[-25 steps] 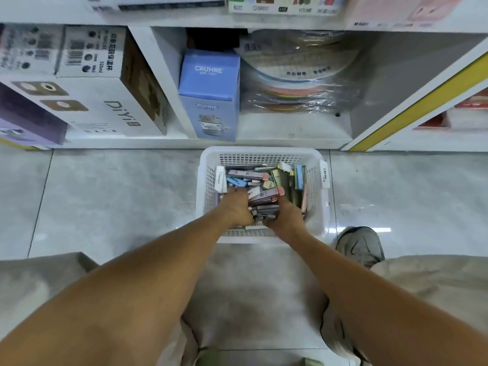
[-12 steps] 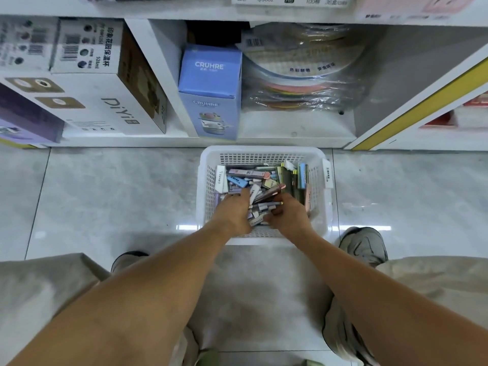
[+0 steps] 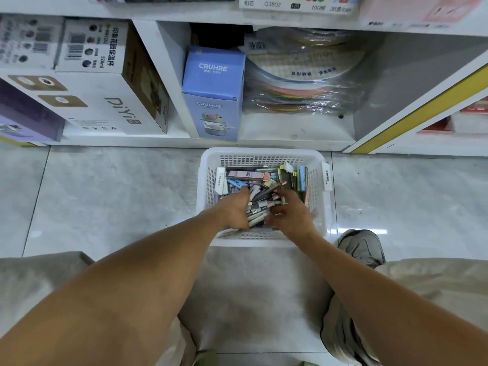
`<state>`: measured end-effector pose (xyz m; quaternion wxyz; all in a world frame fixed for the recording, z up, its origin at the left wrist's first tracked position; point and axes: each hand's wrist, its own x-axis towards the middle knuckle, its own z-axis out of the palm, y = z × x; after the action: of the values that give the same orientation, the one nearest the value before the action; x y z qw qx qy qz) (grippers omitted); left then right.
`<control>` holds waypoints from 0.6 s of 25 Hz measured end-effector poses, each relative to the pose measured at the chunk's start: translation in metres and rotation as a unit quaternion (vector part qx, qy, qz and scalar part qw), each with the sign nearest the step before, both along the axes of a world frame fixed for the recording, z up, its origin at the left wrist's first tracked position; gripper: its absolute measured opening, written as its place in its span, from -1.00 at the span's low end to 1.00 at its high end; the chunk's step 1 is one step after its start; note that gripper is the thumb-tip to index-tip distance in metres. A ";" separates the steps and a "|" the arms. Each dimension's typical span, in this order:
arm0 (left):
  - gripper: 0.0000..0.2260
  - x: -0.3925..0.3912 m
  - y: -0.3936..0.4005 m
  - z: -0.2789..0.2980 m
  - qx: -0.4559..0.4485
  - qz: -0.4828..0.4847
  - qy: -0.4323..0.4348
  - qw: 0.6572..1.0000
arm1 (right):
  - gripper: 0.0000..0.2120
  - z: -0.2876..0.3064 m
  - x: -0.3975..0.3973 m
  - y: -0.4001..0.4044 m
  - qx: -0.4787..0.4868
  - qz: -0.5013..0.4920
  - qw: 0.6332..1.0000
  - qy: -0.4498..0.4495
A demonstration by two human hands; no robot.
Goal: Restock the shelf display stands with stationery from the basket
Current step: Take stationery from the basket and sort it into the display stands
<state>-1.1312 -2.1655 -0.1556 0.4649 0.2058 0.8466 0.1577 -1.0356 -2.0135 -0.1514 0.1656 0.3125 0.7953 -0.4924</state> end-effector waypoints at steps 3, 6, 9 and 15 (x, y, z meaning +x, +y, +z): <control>-0.23 -0.003 0.000 0.014 0.010 0.013 -0.049 0.999 | -0.43 0.010 0.001 0.010 0.019 -0.011 1.000 -0.012; -0.14 -0.005 0.002 0.027 0.009 0.000 -0.039 0.999 | -0.49 0.023 0.003 0.020 0.012 -0.032 0.999 -0.001; -0.12 -0.006 0.005 0.038 -0.003 -0.032 0.008 0.999 | -0.55 0.034 0.004 0.025 0.030 -0.018 0.999 0.010; -0.15 -0.007 0.006 0.048 -0.013 -0.066 0.085 0.994 | -0.64 0.040 0.012 0.022 0.085 0.053 0.995 -0.008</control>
<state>-1.1381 -2.1592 -0.1073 0.4035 0.2677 0.8694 0.0981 -1.0240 -1.9920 -0.1114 0.1706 0.2871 0.8484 -0.4106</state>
